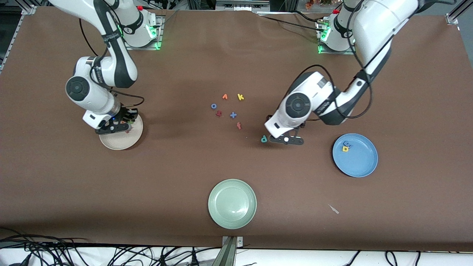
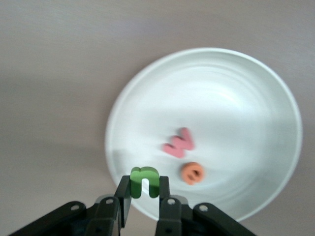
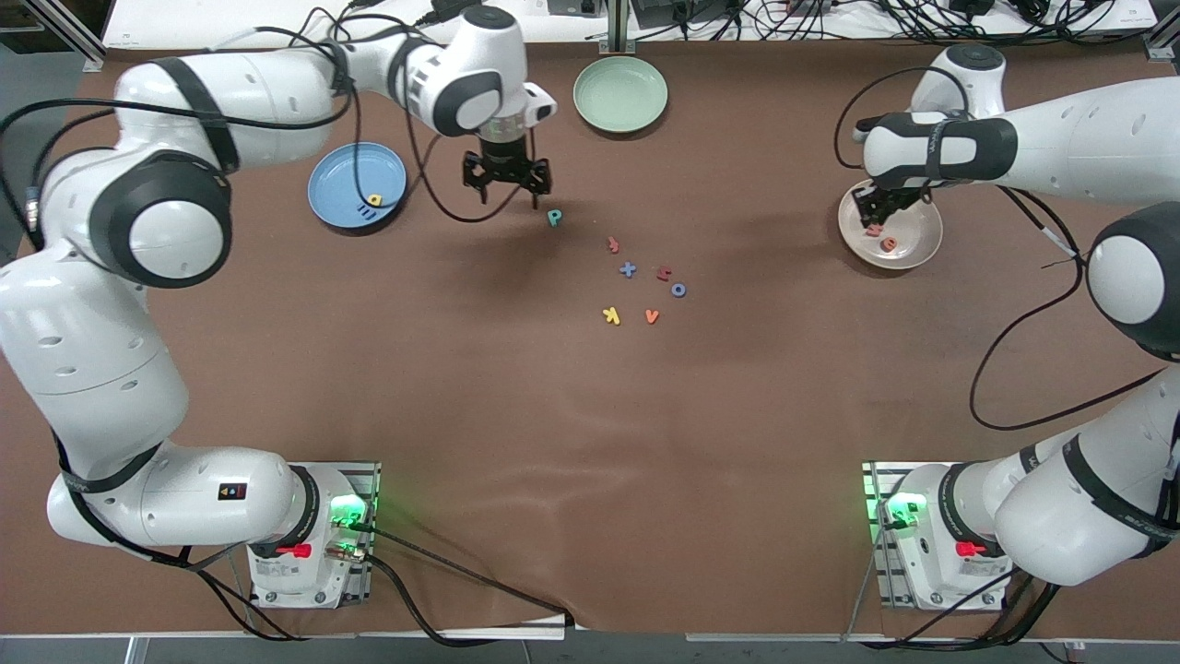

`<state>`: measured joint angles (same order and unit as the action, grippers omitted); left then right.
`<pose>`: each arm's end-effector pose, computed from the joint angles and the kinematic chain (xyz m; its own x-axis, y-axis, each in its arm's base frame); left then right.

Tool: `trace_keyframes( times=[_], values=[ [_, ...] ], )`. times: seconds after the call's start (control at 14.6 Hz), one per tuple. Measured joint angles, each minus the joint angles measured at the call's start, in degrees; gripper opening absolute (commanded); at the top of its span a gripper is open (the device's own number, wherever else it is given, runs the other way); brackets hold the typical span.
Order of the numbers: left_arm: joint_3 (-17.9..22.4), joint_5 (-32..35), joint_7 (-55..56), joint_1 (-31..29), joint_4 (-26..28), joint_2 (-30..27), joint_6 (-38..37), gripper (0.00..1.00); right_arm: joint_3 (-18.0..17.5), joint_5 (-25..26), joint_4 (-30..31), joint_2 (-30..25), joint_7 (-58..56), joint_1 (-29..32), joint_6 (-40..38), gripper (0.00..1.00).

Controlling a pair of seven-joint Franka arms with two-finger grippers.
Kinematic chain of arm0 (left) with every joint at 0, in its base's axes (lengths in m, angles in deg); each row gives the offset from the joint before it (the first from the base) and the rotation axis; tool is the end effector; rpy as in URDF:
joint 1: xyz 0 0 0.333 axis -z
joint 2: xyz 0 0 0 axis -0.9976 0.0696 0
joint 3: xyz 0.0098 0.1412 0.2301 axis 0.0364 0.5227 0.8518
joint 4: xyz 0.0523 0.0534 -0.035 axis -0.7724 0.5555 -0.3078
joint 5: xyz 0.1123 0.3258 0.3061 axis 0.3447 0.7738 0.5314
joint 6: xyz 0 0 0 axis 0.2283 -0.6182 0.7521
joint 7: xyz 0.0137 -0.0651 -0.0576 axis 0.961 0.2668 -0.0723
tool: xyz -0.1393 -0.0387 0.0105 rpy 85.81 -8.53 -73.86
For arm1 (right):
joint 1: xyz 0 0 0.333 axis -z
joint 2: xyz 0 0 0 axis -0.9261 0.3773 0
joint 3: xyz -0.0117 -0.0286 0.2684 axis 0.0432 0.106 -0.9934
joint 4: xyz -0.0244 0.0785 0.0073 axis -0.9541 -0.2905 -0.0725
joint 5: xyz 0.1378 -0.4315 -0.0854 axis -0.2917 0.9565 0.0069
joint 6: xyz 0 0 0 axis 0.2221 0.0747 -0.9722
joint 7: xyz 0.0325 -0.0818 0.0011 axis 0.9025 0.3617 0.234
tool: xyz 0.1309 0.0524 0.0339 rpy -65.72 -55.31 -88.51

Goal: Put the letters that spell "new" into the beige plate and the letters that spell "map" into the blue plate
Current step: 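Drop the n on the white plate while the left gripper reaches teal P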

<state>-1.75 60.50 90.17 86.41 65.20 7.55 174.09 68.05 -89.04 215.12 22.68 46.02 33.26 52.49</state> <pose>0.5589 -0.3904 0.1493 0.9747 -0.0505 -0.2178 -0.0568 -0.9981 -0.0229 0.5504 0.0390 0.1038 0.9769 0.1846 -0.1072 0.1885 -0.9817 0.0267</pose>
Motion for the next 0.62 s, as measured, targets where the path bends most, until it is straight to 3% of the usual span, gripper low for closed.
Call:
trace_keyframes(
  times=[0.07,0.14,0.27,0.34,0.41,0.62],
  values=[
    [0.37,0.0,1.33,0.58,-0.7,1.36,2.26,1.0,0.44,0.02,-0.11,0.78,-0.43,0.03,0.47,0.62],
    [0.75,0.0,1.78,0.6,-1.06,2.62,5.59,1.0,0.61,0.04,-0.43,1.65,-0.46,0.03,0.91,1.0],
    [1.74,0.0,1.79,0.38,-1.63,4.65,10.3,1.0,0.7,0.04,-1.78,3.08,-0.46,0.1,1.28,1.0],
    [1.92,0.0,1.79,0.4,-1.84,5.37,11.08,0.94,0.73,0.04,-2.76,3.44,-0.46,0.16,1.06,1.0],
    [2.15,0.03,1.79,0.76,-1.94,5.84,11.49,0.8,0.74,0.04,-4.07,3.58,-0.46,0.21,-0.18,1.0],
    [5.97,0.33,1.81,5.53,-1.98,6.07,13.26,0.77,0.8,0.04,-11.64,3.48,-0.39,0.27,-12.34,1.0]
  ],
)
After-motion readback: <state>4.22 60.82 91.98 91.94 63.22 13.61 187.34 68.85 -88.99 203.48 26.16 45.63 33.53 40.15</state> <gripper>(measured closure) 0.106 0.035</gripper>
